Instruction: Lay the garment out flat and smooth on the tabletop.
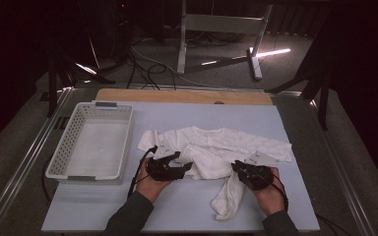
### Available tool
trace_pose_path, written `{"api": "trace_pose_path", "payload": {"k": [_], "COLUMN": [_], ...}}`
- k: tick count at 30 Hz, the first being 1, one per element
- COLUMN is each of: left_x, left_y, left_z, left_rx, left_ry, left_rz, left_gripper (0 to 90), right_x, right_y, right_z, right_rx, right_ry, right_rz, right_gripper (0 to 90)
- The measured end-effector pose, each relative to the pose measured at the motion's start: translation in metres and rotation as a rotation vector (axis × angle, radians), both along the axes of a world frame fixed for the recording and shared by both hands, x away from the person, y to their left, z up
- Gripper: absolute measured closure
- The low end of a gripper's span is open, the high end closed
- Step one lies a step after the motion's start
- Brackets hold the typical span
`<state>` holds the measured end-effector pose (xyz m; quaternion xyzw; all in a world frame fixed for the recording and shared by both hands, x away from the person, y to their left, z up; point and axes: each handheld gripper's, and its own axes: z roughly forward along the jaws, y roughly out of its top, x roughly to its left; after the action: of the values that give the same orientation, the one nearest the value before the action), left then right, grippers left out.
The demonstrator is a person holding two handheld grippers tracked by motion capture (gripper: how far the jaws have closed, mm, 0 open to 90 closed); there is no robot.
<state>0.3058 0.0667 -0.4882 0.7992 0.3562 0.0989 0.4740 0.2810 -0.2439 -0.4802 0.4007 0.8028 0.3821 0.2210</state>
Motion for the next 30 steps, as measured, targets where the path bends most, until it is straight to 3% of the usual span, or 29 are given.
{"api": "trace_pose_path", "payload": {"k": [5,8,11,19,20,21,23,24,25,26,30], "left_x": [-0.004,-0.005,-0.002,0.003,0.003,0.002,0.001,0.0,0.001,0.001,0.001], "left_y": [-0.005,-0.01,-0.015,-0.021,-0.022,-0.025,-0.027,-0.027,-0.026,-0.026,-0.023], "left_z": [-0.013,-0.016,-0.023,-0.032,-0.033,-0.035,-0.036,-0.035,-0.034,-0.034,-0.03], "left_rx": [0.055,0.07,0.116,0.181,0.187,0.22,0.233,0.244,0.243,0.243,0.222], "left_ry": [0.034,0.033,0.039,0.046,0.044,0.035,0.021,0.016,0.031,0.031,0.059], "left_rz": [-0.057,-0.082,-0.083,-0.089,-0.092,-0.103,-0.1,-0.091,-0.088,-0.088,-0.102], "left_gripper": [42.3,49.6,51.8,53.6,52.4,51.4,51.1,53.1,65.4,71.4,77.5], "right_x": [-0.001,-0.001,-0.001,-0.001,-0.001,-0.002,-0.002,-0.002,-0.002,-0.002,-0.002], "right_y": [0.0,-0.001,-0.002,-0.003,-0.004,-0.003,-0.003,-0.003,-0.003,-0.003,-0.003], "right_z": [0.001,0.001,0.002,0.002,0.003,0.003,0.003,0.003,0.003,0.003,0.003], "right_rx": [0.011,0.019,0.025,0.034,0.035,0.034,0.033,0.033,0.032,0.032,0.039], "right_ry": [0.001,-0.002,-0.001,0.002,0.002,0.002,0.003,0.002,0.001,0.002,-0.001], "right_rz": [0.0,0.004,0.006,0.008,0.007,0.008,0.009,0.008,0.009,0.01,0.008], "right_gripper": [70.6,69.3,68.9,68.8,68.8,68.8,68.8,68.8,68.8,68.8,68.8]}}
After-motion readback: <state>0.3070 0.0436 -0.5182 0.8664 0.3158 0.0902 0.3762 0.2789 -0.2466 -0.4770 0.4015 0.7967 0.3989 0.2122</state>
